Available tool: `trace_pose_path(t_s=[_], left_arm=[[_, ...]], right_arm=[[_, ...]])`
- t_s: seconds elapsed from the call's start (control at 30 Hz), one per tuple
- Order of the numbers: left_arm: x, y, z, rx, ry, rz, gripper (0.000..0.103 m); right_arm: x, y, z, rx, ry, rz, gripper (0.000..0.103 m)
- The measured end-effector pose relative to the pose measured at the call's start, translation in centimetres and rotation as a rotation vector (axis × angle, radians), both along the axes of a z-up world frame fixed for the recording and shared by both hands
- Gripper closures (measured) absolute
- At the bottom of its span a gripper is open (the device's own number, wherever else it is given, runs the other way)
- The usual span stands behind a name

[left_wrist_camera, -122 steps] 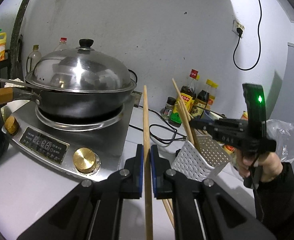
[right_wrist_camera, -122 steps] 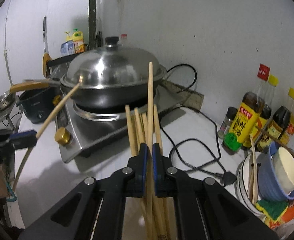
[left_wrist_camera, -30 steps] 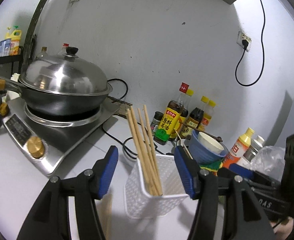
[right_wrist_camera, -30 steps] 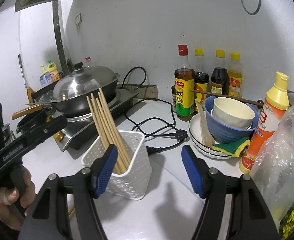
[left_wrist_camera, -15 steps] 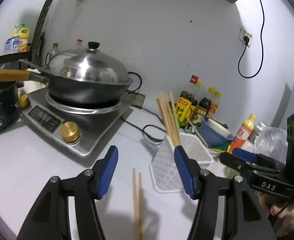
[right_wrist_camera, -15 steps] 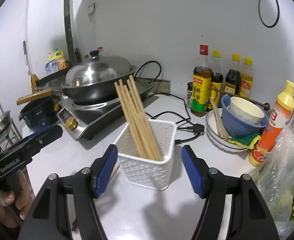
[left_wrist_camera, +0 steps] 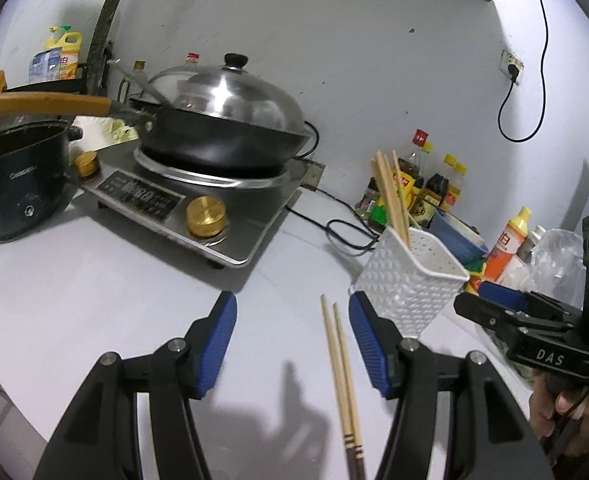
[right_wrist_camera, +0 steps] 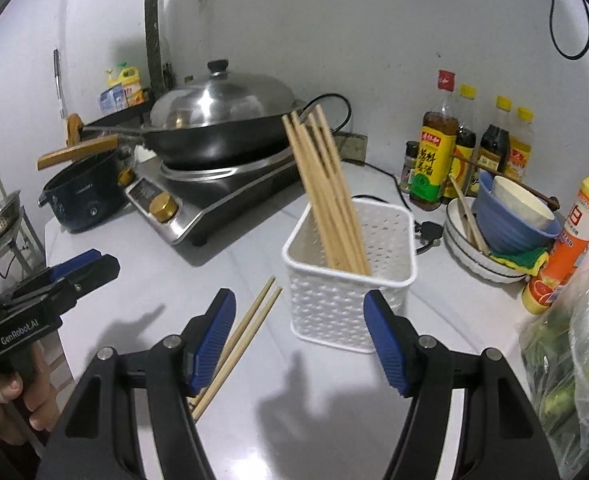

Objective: Organize utensils
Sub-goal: 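Move both open grippers down to the last chopsticks on the counter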

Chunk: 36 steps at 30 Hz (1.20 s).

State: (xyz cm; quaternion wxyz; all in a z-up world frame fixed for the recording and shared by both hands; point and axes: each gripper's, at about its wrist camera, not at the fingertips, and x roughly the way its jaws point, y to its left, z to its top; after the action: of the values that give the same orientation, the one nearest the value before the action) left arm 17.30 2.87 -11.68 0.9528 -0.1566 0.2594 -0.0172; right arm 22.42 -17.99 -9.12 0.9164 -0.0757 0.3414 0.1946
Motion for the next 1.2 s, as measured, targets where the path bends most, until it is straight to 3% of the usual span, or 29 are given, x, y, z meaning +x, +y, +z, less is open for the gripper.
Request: trace_pose_path(t_s=[0.47,0.77,1.0,1.2], left_arm=[[-1.7,3.0,-3.0,0.032,0.049,0.026,0.045],[-2.1,5.5,-4.6,-0.001,0.092,0.063,0.045],[-2.2,6.8,-5.2,-0.030,0.109,0.087,0.045],[-1.9,6.9,-5.2,-0.033,0.114,0.086,0.045]], right_arm=[[-0.2,3.0,-5.1,-0.051,0.096,0.005,0.038],[1.0,5.4,-9.7,-0.118,0.178,0.017,0.038],[0.7,7.0,-11.5,-0.165,0.208,0.057,0.039],[0.3,6.2,-11.9,-0.128,0.222,0.051,0.039]])
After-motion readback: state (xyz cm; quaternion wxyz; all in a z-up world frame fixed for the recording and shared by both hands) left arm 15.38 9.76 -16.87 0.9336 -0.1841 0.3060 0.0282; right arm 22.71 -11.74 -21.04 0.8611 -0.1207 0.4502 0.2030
